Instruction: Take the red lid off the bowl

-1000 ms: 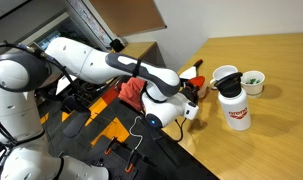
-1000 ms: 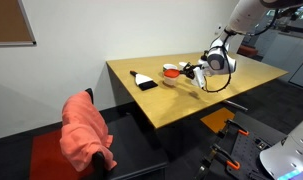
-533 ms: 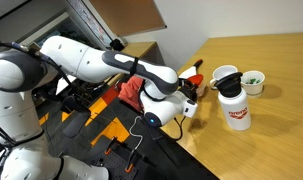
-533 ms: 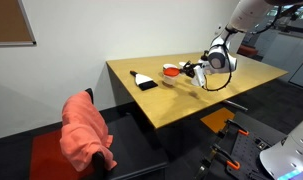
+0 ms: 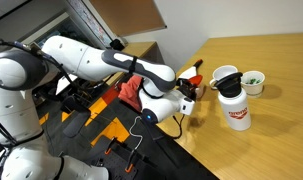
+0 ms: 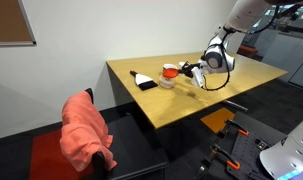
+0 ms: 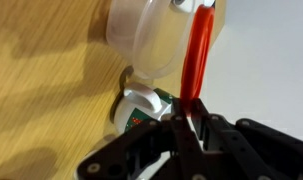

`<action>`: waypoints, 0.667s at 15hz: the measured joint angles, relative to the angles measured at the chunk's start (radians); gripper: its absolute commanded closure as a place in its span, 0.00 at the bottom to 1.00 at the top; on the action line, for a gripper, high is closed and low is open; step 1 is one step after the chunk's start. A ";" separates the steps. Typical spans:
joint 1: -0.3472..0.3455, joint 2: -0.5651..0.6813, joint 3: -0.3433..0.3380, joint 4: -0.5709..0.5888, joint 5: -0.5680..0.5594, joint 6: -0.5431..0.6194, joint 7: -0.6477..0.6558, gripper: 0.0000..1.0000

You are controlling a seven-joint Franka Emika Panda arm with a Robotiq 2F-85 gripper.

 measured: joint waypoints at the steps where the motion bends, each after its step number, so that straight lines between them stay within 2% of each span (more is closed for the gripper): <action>1: 0.009 0.000 0.000 0.002 0.015 0.014 -0.022 0.96; 7: 0.026 -0.025 -0.001 -0.021 0.027 0.015 -0.064 0.96; 10: 0.011 -0.087 -0.002 -0.091 -0.096 -0.002 -0.016 0.96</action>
